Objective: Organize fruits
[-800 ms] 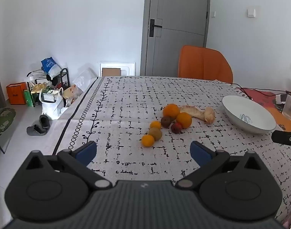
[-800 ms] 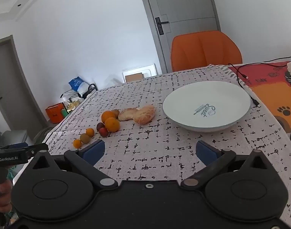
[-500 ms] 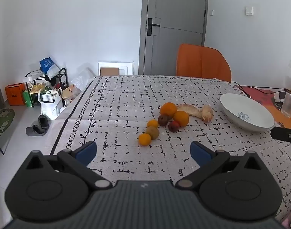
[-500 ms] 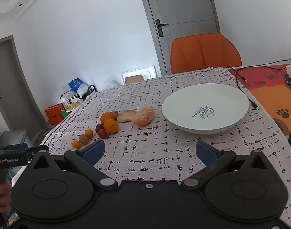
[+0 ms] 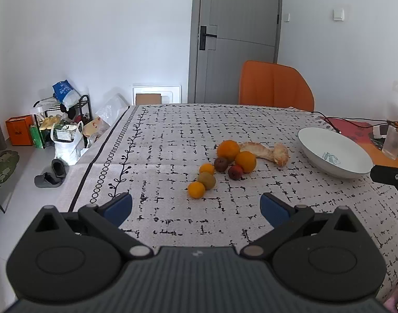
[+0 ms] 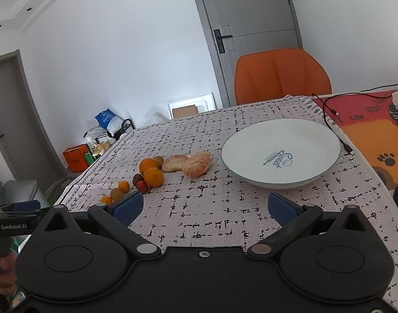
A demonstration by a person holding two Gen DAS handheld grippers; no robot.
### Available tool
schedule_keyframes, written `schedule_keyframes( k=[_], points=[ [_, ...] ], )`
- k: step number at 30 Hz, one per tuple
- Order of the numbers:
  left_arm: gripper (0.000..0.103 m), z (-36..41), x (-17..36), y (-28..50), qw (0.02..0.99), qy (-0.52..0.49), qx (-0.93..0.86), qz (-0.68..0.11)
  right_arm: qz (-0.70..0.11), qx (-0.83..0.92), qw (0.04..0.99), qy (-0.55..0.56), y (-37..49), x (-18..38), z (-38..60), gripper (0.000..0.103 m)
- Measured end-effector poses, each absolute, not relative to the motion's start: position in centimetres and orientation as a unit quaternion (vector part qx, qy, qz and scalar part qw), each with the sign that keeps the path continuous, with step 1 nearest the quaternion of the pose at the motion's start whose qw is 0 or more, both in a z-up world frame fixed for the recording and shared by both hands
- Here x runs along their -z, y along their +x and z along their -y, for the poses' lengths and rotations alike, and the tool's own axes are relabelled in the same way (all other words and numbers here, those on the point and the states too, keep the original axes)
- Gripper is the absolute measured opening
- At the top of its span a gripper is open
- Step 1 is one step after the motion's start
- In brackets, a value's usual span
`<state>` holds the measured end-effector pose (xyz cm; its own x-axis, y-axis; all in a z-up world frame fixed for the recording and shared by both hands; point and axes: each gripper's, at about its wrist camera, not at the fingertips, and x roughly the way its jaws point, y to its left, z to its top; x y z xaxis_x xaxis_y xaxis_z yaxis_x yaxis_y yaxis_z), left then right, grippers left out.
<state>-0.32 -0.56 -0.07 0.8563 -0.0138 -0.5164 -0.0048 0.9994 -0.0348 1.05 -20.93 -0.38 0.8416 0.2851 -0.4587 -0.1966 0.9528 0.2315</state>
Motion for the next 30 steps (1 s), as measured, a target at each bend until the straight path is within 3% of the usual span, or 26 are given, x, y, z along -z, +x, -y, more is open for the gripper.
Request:
schedule_keyframes(
  k=[30],
  points=[
    [0.103, 0.5, -0.3, -0.7, 0.966, -0.014, -0.004, -0.258, -0.245, -0.131, 0.959, 0.058, 0.5, 0.5, 19.5, 0.103]
  ],
)
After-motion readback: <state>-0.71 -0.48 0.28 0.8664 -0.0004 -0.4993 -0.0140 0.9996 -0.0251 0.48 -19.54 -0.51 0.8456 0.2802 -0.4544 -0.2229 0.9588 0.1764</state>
